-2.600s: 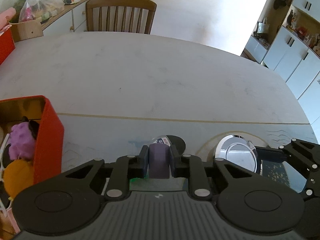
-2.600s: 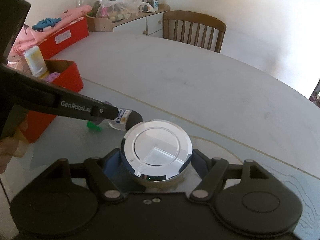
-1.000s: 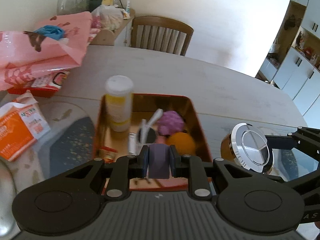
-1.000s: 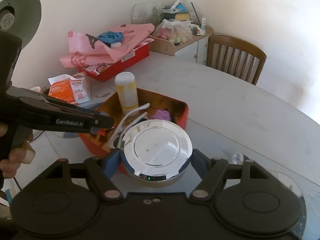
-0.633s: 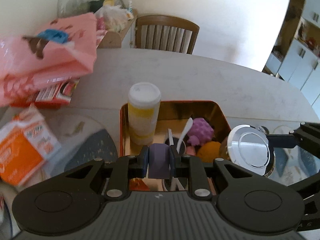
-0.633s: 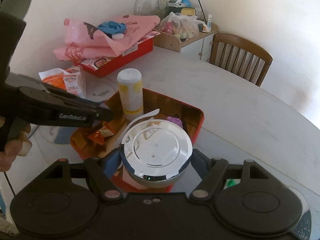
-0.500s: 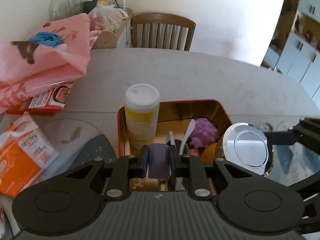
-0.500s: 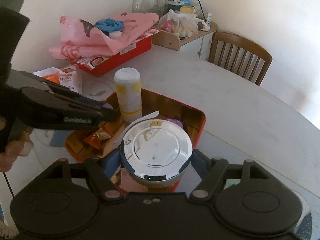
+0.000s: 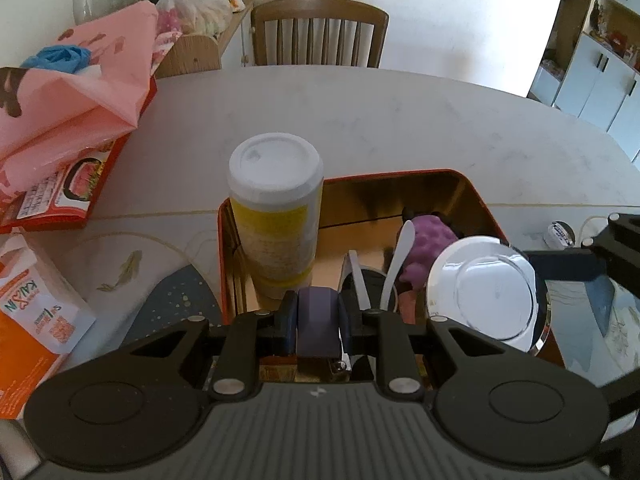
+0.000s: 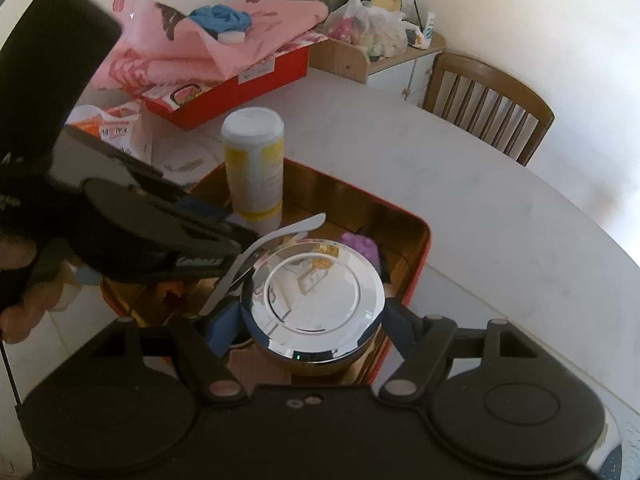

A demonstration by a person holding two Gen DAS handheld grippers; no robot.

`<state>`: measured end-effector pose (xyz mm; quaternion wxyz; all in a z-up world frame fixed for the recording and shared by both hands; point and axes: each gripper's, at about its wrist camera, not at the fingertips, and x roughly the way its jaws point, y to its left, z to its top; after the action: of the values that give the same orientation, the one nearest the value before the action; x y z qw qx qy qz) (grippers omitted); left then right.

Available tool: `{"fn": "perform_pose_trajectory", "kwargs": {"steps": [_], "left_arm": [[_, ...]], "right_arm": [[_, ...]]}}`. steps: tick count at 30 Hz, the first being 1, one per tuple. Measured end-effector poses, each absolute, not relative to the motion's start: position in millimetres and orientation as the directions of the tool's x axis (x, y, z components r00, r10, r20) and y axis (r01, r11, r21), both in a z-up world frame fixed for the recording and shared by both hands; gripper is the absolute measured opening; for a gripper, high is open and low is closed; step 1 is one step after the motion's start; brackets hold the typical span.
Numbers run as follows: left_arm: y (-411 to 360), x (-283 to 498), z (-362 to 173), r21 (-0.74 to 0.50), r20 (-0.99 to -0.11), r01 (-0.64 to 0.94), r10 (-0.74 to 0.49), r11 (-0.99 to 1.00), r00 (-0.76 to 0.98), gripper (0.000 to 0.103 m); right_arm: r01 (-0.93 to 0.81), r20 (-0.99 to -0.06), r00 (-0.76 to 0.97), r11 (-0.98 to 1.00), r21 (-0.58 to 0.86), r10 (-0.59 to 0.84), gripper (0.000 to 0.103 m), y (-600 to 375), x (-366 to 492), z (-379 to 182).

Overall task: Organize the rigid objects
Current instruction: 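Carry the purple tube and silver tin over the red tin box, then open both tools to drop the purple tube and silver tin into the box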

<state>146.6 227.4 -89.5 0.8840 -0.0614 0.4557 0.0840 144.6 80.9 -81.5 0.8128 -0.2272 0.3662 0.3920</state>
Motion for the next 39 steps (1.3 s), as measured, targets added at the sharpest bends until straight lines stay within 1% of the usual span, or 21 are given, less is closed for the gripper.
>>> {"fn": "perform_pose_trajectory", "kwargs": {"steps": [11, 18, 22, 27, 33, 34, 35, 36, 39], "left_arm": [[231.6, 156.4, -102.3, -0.044, -0.834, -0.202, 0.075, 0.978, 0.546, 0.021], [229.1, 156.9, -103.0, -0.050, -0.838, -0.208, 0.072, 0.977, 0.542, 0.021], [227.0, 154.2, -102.8, -0.046, -0.835, -0.205, 0.075, 0.978, 0.545, 0.021], [229.0, 149.0, -101.2, -0.054, -0.835, -0.218, 0.076, 0.974, 0.545, 0.021], [233.6, 136.3, -95.2, -0.081, -0.824, -0.237, 0.069, 0.968, 0.562, 0.032], [233.5, 134.1, -93.3, -0.085, -0.821, -0.238, 0.067, 0.968, 0.567, 0.034], [233.4, 131.5, -91.4, -0.089, -0.818, -0.237, 0.065, 0.967, 0.572, 0.040], [232.9, 129.0, -89.3, -0.089, -0.814, -0.240, 0.069, 0.967, 0.577, 0.043], [231.7, 120.5, -82.6, -0.091, -0.801, -0.241, 0.073, 0.966, 0.594, 0.044]], "right_arm": [[-0.802, -0.764, 0.449, 0.586, -0.115, 0.464, 0.075, 82.4, 137.4, -83.4], [-0.803, -0.765, 0.441, 0.587, -0.104, 0.468, 0.076, 78.5, 135.3, -81.7], [-0.807, -0.766, 0.431, 0.584, -0.090, 0.477, 0.080, 75.4, 131.5, -80.3], [-0.802, -0.763, 0.430, 0.593, -0.077, 0.482, 0.080, 71.1, 126.9, -76.8], [-0.791, -0.755, 0.426, 0.610, -0.045, 0.498, 0.080, 62.3, 122.0, -67.7], [-0.788, -0.753, 0.427, 0.614, -0.039, 0.500, 0.080, 60.3, 120.8, -65.8], [-0.785, -0.750, 0.429, 0.619, -0.033, 0.504, 0.080, 57.9, 119.6, -63.5], [-0.782, -0.746, 0.429, 0.623, -0.025, 0.509, 0.080, 55.0, 119.4, -60.8], [-0.773, -0.735, 0.433, 0.634, -0.006, 0.522, 0.083, 46.6, 115.9, -52.7]]}}
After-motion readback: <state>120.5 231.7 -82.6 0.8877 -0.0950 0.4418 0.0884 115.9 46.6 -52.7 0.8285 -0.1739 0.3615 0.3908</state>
